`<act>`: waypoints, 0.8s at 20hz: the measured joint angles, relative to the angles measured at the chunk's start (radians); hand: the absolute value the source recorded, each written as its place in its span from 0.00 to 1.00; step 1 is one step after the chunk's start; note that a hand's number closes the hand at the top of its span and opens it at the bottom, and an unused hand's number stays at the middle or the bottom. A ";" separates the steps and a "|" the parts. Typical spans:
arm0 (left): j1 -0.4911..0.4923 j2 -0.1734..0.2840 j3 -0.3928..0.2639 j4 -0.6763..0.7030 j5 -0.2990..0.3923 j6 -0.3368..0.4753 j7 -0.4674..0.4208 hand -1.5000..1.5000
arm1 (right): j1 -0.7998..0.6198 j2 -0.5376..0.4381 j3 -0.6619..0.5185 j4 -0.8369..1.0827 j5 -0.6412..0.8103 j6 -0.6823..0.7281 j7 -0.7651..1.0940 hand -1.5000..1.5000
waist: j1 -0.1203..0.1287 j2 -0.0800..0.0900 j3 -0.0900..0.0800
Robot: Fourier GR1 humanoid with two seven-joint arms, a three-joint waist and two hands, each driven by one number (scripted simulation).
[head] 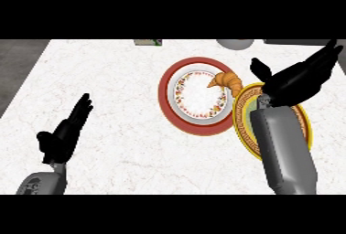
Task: Pick the croissant from the plate and place it in the plate
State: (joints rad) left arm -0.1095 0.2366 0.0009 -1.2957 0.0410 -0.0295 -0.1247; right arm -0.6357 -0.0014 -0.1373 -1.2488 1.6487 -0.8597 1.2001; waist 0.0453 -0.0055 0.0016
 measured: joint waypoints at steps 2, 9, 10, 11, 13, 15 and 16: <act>0.008 -0.001 0.001 -0.001 0.000 0.002 -0.002 0.50 | 0.053 0.001 0.023 -0.049 -0.006 -0.040 -0.002 0.00 | -0.005 -0.004 0.000; 0.025 0.002 0.017 0.001 0.004 0.008 -0.011 0.50 | 0.314 0.001 0.183 -0.206 -0.026 -0.151 0.006 0.00 | -0.030 -0.010 0.000; 0.027 0.002 0.018 0.000 0.006 0.008 -0.012 0.50 | 0.355 0.001 0.211 -0.226 -0.026 -0.164 0.008 0.00 | -0.033 -0.010 0.000; 0.033 0.002 0.019 -0.001 0.006 0.008 -0.014 0.50 | 0.391 0.001 0.240 -0.247 -0.024 -0.178 0.010 0.00 | -0.035 -0.010 0.000; 0.040 0.009 0.028 -0.003 0.011 0.006 -0.014 0.50 | 0.473 0.001 0.296 -0.293 -0.024 -0.207 0.013 0.00 | -0.043 -0.011 0.000; 0.049 0.010 0.030 -0.010 0.013 0.004 -0.016 0.50 | 0.549 0.001 0.348 -0.331 -0.016 -0.232 0.020 0.00 | -0.048 -0.010 0.000; 0.050 0.016 0.035 -0.014 0.017 0.002 -0.014 0.50 | 0.590 0.001 0.371 -0.350 -0.011 -0.245 0.022 0.00 | -0.052 -0.010 0.000</act>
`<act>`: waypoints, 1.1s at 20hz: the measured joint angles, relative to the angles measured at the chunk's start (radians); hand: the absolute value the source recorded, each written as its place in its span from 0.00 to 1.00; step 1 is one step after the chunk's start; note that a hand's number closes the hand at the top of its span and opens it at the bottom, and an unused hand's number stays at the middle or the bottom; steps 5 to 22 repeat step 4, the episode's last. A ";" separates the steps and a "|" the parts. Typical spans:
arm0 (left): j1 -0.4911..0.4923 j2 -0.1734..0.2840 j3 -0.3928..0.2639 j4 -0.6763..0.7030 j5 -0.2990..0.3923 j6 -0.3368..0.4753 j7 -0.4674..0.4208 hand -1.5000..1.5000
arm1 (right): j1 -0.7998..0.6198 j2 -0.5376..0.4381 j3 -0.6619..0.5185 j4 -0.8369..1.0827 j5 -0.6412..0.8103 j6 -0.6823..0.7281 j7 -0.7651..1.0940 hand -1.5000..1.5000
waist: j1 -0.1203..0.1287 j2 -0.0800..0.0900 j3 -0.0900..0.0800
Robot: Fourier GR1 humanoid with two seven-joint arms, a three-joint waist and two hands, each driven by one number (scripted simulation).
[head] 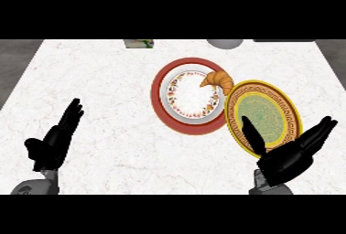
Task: Pick the croissant from the plate and place it in the plate
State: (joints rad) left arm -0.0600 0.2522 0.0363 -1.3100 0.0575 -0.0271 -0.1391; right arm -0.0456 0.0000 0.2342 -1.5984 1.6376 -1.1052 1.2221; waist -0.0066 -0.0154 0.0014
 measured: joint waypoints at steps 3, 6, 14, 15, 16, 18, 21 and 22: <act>0.006 0.002 0.009 -0.005 0.005 0.002 0.002 0.50 | 0.130 0.000 0.065 -0.037 0.017 -0.058 -0.003 0.00 | -0.011 0.002 0.000; 0.011 0.010 0.014 -0.011 0.008 -0.004 0.000 0.50 | 0.167 0.000 0.082 -0.044 0.024 -0.080 -0.005 0.00 | -0.012 0.003 0.000; 0.011 0.010 0.014 -0.011 0.008 -0.004 0.000 0.50 | 0.167 0.000 0.082 -0.044 0.024 -0.080 -0.005 0.00 | -0.012 0.003 0.000; 0.011 0.010 0.014 -0.011 0.008 -0.004 0.000 0.50 | 0.167 0.000 0.082 -0.044 0.024 -0.080 -0.005 0.00 | -0.012 0.003 0.000; 0.011 0.010 0.014 -0.011 0.008 -0.004 0.000 0.50 | 0.167 0.000 0.082 -0.044 0.024 -0.080 -0.005 0.00 | -0.012 0.003 0.000; 0.011 0.010 0.014 -0.011 0.008 -0.004 0.000 0.50 | 0.167 0.000 0.082 -0.044 0.024 -0.080 -0.005 0.00 | -0.012 0.003 0.000; 0.011 0.010 0.014 -0.011 0.008 -0.004 0.000 0.50 | 0.167 0.000 0.082 -0.044 0.024 -0.080 -0.005 0.00 | -0.012 0.003 0.000; 0.011 0.010 0.014 -0.011 0.008 -0.004 0.000 0.50 | 0.167 0.000 0.082 -0.044 0.024 -0.080 -0.005 0.00 | -0.012 0.003 0.000</act>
